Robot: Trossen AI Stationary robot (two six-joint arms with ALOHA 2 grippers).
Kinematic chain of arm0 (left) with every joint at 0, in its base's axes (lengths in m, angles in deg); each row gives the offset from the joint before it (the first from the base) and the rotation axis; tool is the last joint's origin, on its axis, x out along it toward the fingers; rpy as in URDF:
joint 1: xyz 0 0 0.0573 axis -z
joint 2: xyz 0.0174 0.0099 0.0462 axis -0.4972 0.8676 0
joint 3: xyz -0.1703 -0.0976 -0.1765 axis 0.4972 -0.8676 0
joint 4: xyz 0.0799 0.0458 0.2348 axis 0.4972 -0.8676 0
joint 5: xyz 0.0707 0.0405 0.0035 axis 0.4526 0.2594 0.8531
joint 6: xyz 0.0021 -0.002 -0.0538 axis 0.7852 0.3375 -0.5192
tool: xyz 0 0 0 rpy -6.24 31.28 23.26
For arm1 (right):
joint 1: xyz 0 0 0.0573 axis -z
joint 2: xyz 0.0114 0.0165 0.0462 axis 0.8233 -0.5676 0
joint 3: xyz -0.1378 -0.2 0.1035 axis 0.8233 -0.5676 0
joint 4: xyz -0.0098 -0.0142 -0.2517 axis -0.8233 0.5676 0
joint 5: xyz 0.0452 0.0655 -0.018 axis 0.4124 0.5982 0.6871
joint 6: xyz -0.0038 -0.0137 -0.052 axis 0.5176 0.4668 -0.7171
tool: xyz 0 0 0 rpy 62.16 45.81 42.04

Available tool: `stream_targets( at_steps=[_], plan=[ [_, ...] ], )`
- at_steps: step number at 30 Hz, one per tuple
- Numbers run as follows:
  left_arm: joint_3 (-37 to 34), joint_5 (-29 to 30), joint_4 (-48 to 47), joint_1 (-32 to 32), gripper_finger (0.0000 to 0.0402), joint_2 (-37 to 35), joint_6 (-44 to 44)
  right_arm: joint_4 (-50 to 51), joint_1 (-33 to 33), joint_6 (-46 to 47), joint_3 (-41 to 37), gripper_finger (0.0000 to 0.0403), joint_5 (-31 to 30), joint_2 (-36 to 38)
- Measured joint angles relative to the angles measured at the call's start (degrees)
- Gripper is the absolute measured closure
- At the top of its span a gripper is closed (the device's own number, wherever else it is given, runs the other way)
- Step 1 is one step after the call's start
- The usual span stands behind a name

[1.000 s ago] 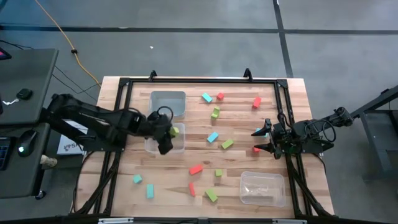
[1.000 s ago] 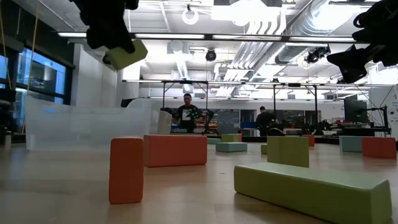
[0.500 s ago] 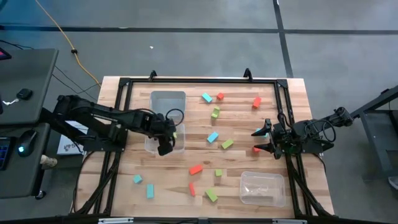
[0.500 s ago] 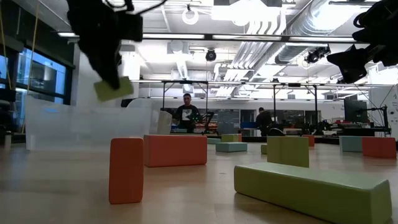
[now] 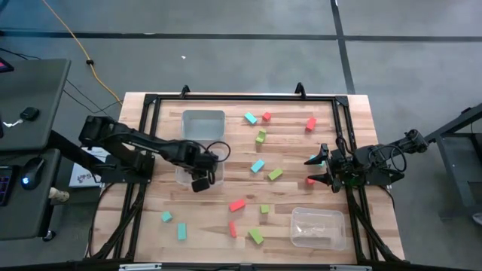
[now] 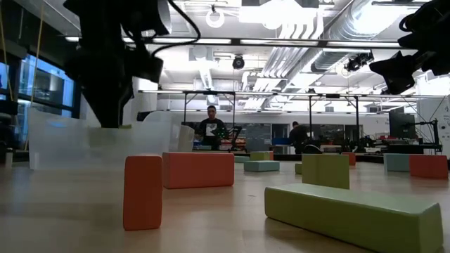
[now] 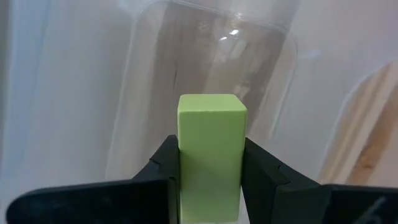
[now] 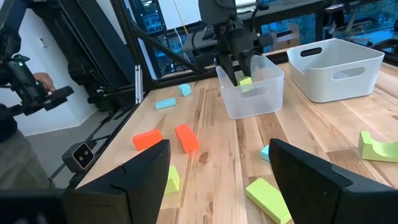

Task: Sort & place blocks by color
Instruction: Put the green block into the left transparent bin

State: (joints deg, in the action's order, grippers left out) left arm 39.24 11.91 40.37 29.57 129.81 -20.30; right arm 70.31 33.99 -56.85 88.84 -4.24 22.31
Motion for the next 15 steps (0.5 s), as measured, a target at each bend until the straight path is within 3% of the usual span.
stream_targets(
  at_steps=[15],
  plan=[
    [0.00, -2.52, 0.94, -0.54, 0.0314, 2.00, 1.38, 0.00, 0.00, 0.00, 0.02, 0.0139, 0.01, 0.00]
  ],
)
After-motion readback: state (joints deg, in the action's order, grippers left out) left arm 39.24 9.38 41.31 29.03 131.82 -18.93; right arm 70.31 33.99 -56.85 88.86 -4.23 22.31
